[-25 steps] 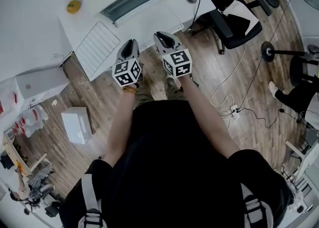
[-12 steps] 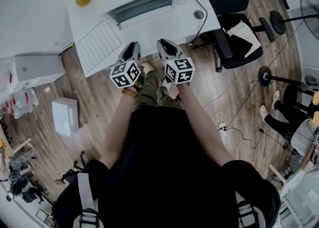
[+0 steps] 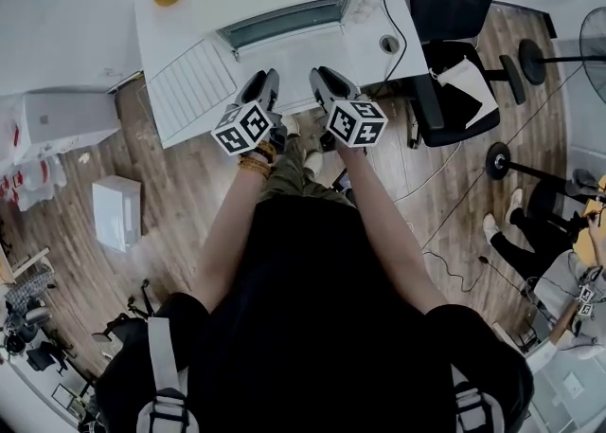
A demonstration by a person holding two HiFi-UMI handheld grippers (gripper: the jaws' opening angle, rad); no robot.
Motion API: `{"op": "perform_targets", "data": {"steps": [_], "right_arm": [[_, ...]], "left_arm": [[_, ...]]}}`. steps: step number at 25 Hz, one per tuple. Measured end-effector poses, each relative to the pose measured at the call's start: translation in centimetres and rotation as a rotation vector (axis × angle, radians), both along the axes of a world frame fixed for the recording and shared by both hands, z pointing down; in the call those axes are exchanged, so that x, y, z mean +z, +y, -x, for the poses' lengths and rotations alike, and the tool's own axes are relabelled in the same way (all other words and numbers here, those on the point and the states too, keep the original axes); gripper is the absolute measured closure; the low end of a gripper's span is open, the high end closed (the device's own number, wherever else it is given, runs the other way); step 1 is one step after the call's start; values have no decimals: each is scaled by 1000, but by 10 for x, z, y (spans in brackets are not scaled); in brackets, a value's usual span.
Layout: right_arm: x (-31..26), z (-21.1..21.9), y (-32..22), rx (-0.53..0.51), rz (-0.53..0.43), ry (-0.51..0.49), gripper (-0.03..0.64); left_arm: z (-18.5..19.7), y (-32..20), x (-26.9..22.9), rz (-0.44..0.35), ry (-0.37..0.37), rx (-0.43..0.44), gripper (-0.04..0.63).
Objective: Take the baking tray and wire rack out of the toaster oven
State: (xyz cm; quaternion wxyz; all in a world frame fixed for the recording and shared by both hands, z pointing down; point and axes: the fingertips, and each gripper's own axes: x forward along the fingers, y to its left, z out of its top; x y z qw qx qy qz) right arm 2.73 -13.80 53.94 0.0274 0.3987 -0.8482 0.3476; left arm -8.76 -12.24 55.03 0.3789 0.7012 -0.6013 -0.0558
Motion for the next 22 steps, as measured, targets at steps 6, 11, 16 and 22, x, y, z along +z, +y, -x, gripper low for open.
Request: {"op": "perform_targets", "data": {"steps": [6, 11, 16, 22], "right_arm": [[6, 6, -42, 39, 86, -88, 502], [18, 9, -69, 89, 164, -150, 499], [26, 10, -95, 179, 283, -278, 482], [39, 13, -115, 227, 323, -288, 472]], "left_arm": [[20, -38, 2, -7, 136, -83, 491], [34, -57, 13, 5, 239, -158, 488], [54, -72, 26, 6, 388, -267, 485], [64, -84, 36, 4, 470, -295, 485]]}}
